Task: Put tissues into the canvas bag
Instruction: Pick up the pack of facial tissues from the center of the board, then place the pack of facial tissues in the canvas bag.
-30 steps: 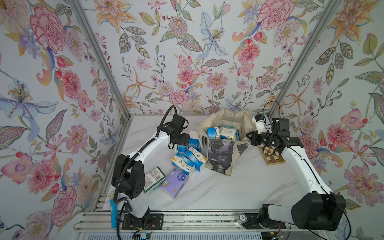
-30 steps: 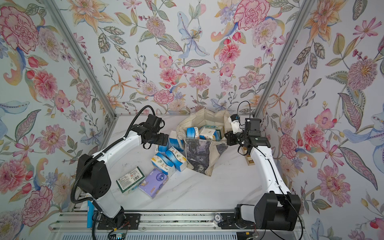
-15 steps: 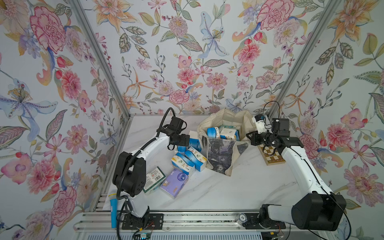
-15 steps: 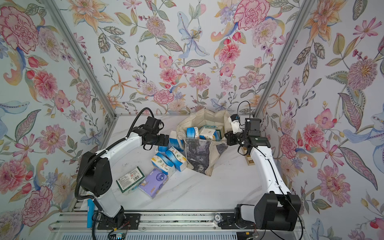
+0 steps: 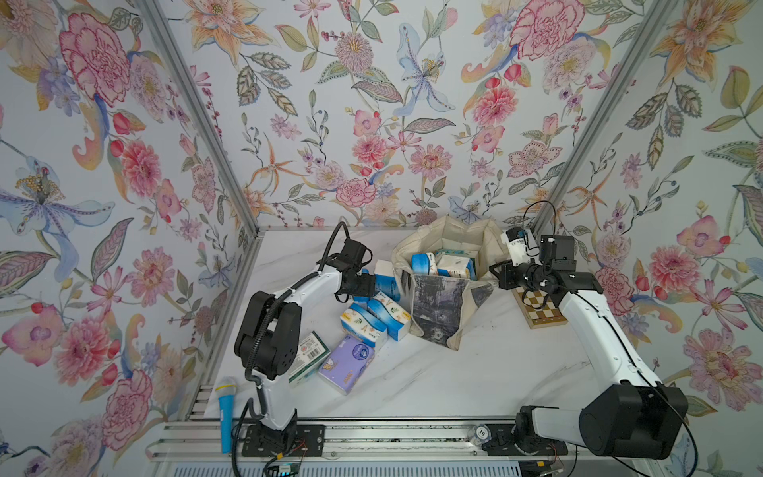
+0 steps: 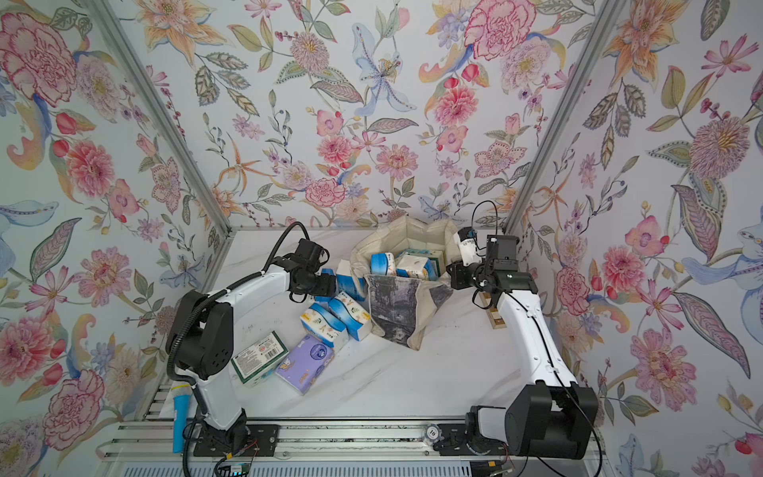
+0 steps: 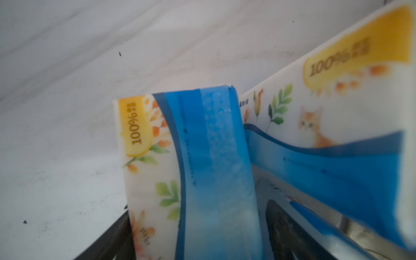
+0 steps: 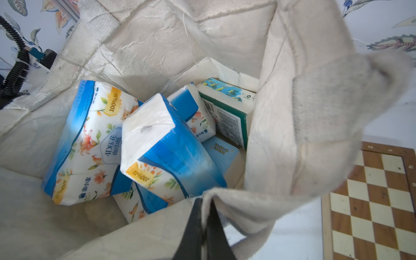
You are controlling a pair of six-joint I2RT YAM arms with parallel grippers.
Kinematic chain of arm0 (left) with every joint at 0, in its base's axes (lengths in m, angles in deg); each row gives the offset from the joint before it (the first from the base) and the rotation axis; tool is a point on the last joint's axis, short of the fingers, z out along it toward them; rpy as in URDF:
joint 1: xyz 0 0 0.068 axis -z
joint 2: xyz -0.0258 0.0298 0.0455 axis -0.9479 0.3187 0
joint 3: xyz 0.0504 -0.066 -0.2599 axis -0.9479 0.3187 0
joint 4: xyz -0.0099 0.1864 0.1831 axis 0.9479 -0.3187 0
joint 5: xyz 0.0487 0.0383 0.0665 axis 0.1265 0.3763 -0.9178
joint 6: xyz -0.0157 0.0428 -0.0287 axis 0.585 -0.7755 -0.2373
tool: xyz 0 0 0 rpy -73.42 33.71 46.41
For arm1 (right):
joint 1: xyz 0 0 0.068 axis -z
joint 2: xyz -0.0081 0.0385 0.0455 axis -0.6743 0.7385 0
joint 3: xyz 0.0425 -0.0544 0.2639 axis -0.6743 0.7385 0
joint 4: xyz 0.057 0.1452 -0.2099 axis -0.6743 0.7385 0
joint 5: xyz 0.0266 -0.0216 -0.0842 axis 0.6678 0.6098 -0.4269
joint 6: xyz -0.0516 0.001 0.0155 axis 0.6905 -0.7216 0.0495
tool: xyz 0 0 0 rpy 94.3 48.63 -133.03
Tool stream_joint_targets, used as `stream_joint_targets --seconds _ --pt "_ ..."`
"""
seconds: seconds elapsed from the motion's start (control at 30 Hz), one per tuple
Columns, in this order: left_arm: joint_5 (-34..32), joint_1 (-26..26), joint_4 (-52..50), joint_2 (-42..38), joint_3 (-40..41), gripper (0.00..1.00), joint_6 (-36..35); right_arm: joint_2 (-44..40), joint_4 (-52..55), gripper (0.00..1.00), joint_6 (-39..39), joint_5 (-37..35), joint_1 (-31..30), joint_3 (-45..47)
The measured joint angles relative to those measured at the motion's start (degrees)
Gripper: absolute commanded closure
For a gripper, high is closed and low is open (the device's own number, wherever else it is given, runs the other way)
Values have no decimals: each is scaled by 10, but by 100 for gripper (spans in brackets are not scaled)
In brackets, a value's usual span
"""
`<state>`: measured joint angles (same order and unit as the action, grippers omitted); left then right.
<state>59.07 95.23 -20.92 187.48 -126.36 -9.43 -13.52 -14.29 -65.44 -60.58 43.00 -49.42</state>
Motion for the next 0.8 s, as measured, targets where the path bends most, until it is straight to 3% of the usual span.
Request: stream_joint_targets --seconds 0.03,0.13,0.17,0.37,0.5,0.7,0.8 --pt "0 -1 0 2 0 27 -1 0 0 93 0 0 0 0" --pt "0 -3 0 3 0 56 -1 0 0 93 0 0 0 0" --pt "0 -4 0 3 0 59 -1 0 0 93 0 0 0 0" --pt "-16 -13 -22 2 -9 59 -5 0 0 93 0 -2 -2 0" --pt "-36 -16 -75 -5 -71 59 -13 0 0 93 0 -4 -3 0" --pt "-20 -8 -107 -34 -280 54 -33 0 0 93 0 -9 -10 0" --pt "-4 20 -117 -35 -409 52 -61 0 0 93 0 -13 -13 0"
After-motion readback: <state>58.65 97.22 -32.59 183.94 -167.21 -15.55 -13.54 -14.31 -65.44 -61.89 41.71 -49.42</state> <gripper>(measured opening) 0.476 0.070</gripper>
